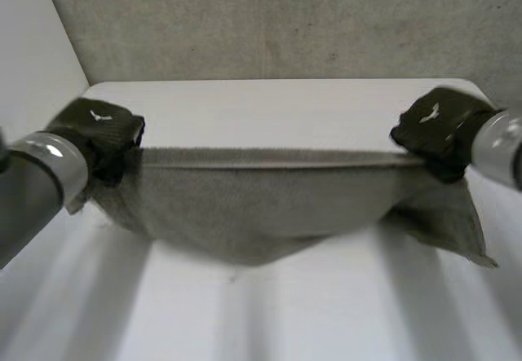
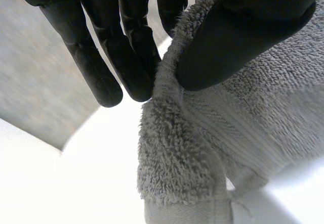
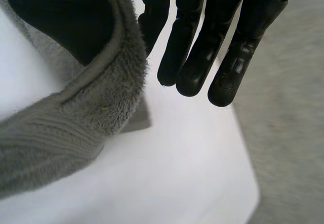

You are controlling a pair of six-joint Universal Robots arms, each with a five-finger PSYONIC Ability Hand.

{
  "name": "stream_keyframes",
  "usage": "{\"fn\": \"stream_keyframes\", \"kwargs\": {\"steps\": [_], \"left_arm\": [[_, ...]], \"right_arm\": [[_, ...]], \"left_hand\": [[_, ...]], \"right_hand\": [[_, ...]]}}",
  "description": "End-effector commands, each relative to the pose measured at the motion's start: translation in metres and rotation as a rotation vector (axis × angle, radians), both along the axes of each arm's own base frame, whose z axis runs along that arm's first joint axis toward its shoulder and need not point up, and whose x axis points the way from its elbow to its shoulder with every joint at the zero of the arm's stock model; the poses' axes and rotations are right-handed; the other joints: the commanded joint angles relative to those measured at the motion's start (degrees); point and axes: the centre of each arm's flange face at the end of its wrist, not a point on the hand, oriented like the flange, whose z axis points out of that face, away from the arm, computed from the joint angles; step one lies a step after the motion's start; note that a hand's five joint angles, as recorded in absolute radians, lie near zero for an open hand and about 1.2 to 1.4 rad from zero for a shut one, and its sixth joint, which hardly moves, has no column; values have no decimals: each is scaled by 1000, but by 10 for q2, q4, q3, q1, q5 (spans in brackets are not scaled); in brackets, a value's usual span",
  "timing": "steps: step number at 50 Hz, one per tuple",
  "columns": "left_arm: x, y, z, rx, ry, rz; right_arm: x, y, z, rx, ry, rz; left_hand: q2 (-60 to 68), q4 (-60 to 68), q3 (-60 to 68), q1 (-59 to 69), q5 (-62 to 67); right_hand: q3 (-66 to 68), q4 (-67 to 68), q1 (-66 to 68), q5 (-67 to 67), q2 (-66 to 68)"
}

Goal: Fold the towel.

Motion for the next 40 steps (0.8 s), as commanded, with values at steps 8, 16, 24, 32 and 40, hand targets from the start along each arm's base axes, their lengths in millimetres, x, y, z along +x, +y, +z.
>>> {"fn": "stream_keyframes", "kwargs": {"steps": [8,16,24,32,40], "left_arm": [[-40,-102,54,-375,194,14],[-39,-103,190,-1032,620,-25],[-22,-111,130,-859,541,26],[-9,-114,4,-508,380,34],[-2,-85,-115,-169,251,25]], "right_arm": [[42,-104,51,-544,-218,-118],[41,-81,157,-1077,-588,-71],[52,-73,86,-794,-462,67],[58,-66,-19,-353,-319,143],[48,-61,-128,22,-205,85]], "left_hand": [[102,99,99,117,102],[102,99,99,117,102],[102,99,99,117,102],[102,99,99,117,102],[102,99,99,117,102]], "right_hand": [[119,117,240,140,125],[119,117,240,140,125],[119,117,240,140,125],[119,117,240,140,125],[9,7,130,30,15]]}}
